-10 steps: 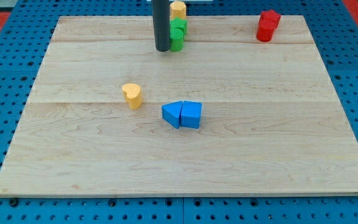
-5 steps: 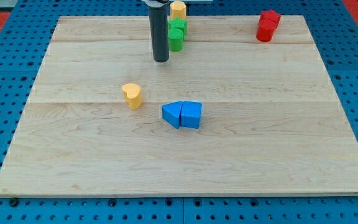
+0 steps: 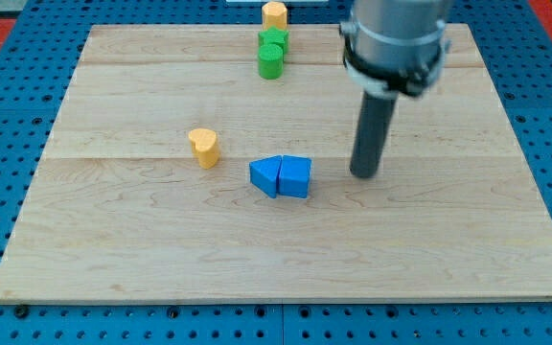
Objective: Move the blue blocks to the right side of the yellow heart
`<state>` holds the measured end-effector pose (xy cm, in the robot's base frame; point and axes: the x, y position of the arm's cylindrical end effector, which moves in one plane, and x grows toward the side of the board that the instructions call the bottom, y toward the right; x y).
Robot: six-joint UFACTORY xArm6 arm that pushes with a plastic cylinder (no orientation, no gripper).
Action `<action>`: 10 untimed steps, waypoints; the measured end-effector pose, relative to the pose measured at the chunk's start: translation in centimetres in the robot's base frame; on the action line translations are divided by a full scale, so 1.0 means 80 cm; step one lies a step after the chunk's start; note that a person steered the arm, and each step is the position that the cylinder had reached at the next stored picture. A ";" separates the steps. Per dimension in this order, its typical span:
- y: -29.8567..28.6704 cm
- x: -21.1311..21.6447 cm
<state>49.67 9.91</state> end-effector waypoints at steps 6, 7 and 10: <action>-0.167 -0.027; -0.165 -0.034; -0.188 -0.034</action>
<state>46.96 -5.10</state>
